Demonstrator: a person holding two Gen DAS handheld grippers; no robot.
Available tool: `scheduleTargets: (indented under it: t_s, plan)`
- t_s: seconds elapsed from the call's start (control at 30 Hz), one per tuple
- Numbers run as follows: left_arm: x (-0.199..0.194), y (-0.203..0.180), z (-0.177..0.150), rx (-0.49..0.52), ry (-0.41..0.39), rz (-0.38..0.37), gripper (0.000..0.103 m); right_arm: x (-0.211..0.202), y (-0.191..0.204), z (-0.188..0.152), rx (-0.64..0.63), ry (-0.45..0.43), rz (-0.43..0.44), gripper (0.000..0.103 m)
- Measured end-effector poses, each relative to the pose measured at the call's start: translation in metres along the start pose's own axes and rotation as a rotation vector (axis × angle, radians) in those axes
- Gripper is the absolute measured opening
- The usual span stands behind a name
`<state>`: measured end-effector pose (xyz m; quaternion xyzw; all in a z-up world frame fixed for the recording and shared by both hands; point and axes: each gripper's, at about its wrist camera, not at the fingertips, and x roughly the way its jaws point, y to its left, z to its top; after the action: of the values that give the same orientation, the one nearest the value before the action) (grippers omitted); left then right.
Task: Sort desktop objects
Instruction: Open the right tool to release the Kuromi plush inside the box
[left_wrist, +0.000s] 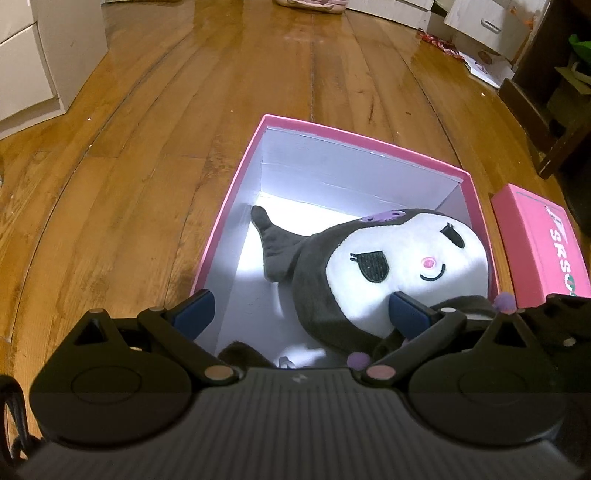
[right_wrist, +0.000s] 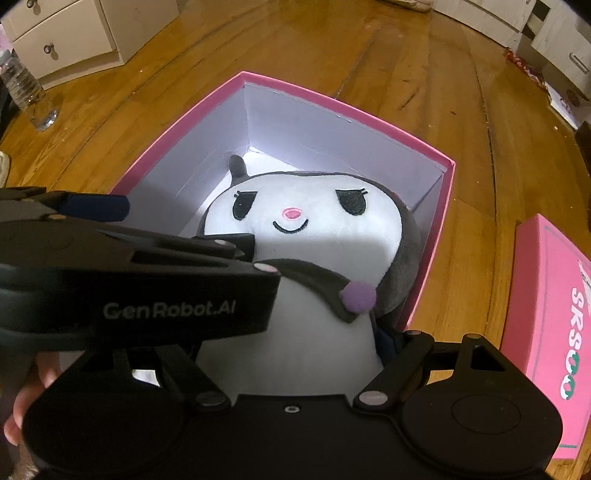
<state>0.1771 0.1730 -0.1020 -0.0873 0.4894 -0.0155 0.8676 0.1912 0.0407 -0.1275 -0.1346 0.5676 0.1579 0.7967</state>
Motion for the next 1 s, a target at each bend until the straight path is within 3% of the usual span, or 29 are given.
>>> scheduleTargets:
  t_s: [0.77,1.0]
  plan:
    - [0.000,-0.018,-0.001,0.050,0.020,-0.040,0.103,-0.026,-0.023,-0.025,0.115,-0.037,0.033,0.085]
    - [0.001,-0.027,-0.001,0.055,0.014,-0.019,0.100,-0.048,-0.027,-0.029,0.128,-0.093,0.046,0.085]
